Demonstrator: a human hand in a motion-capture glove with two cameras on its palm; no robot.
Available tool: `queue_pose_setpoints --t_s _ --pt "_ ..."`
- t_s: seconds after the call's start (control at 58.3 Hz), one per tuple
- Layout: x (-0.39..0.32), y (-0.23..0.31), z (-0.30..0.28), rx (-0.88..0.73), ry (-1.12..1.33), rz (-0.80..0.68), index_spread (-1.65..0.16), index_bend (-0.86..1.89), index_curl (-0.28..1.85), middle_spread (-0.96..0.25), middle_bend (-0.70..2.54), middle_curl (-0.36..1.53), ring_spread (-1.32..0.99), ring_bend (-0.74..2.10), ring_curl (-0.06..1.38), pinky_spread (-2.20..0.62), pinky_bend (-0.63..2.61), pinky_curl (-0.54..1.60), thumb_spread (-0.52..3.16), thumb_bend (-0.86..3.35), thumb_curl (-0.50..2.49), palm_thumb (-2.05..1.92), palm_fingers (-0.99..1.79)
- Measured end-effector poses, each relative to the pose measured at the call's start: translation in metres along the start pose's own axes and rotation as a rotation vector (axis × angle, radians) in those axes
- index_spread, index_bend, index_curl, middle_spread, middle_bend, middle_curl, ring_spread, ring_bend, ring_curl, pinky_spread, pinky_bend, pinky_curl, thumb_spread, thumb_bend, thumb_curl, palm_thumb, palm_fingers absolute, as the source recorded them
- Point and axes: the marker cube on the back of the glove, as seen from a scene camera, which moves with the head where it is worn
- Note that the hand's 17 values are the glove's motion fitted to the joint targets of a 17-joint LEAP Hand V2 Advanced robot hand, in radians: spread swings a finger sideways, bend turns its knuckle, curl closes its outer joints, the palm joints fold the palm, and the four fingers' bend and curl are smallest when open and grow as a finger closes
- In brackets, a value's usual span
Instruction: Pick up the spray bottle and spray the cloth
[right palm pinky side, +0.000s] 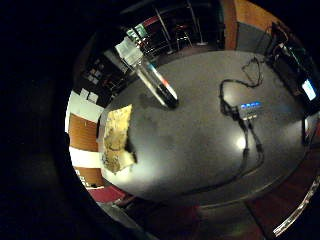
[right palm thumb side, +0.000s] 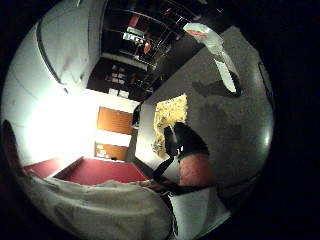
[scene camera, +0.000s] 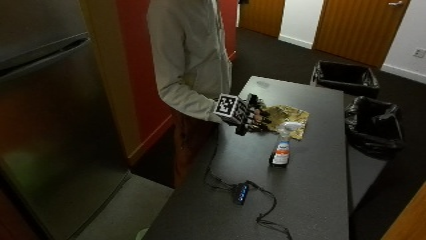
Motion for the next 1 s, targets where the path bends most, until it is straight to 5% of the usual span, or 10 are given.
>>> queue_pose_setpoints --t_s 0.995 --pt "0.043 -0.119 0.106 0.077 -0.459 0.314 -0.3 0.14 0.22 -0.09 0.27 0.38 -0.07 0.42 0.31 0.09 0.3 0.35 0.96 -0.03 0.41 0.7 0.45"
